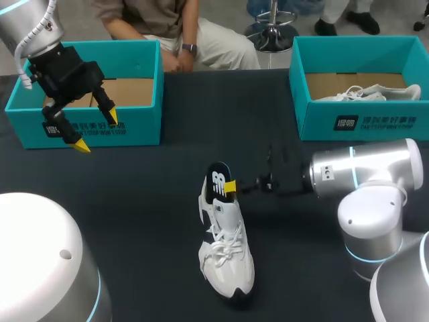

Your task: Take the shoe out of the shoebox, open the shoe tongue, remove and reinsert the insole, then place the shoe into the shoebox

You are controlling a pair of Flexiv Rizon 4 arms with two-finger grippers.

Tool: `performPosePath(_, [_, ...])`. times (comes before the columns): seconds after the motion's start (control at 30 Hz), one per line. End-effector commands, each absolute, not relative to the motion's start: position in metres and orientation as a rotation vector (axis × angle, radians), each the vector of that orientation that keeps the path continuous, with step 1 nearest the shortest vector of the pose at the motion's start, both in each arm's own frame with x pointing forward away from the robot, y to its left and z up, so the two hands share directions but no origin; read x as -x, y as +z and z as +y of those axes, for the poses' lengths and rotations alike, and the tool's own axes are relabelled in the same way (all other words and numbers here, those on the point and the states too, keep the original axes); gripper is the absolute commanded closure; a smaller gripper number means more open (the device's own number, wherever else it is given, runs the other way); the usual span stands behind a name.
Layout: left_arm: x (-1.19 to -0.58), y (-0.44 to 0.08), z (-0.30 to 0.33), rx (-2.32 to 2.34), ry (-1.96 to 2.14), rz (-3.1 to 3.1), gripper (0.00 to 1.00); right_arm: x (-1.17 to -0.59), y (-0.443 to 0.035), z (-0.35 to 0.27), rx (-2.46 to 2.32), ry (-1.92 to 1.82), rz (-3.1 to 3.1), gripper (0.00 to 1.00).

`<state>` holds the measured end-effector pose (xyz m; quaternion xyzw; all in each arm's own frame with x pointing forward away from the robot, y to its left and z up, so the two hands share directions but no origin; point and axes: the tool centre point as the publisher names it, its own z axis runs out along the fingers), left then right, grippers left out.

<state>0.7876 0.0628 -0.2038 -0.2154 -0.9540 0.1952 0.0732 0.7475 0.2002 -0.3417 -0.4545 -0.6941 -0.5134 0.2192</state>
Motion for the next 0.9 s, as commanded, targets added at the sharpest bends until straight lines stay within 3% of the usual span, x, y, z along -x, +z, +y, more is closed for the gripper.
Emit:
performPosePath(0.03, [-0.788,-0.204,0.063,0.647,0.583,-2.865,0.00,-0.755,-0.336,0.200,1.253,-1.395,-1.939,0.84])
performPosePath(0.17, [-0.788,-0.204,0.063,0.647,0.583,-2.865,0.00,-0.760,-0.336,0.200,1.244,-1.388,-1.950,0.89])
performPosePath(0.23, [-0.788,-0.204,0.063,0.647,0.583,-2.865,0.00,-0.762,-0.335,0.200,1.242,-1.390,-1.952,1.00])
performPosePath(0.9, [-0.788,-0.204,0.063,0.647,0.583,-2.865,0.00,-0.738,-0.349,0.202,1.268,-1.385,-1.902,1.00])
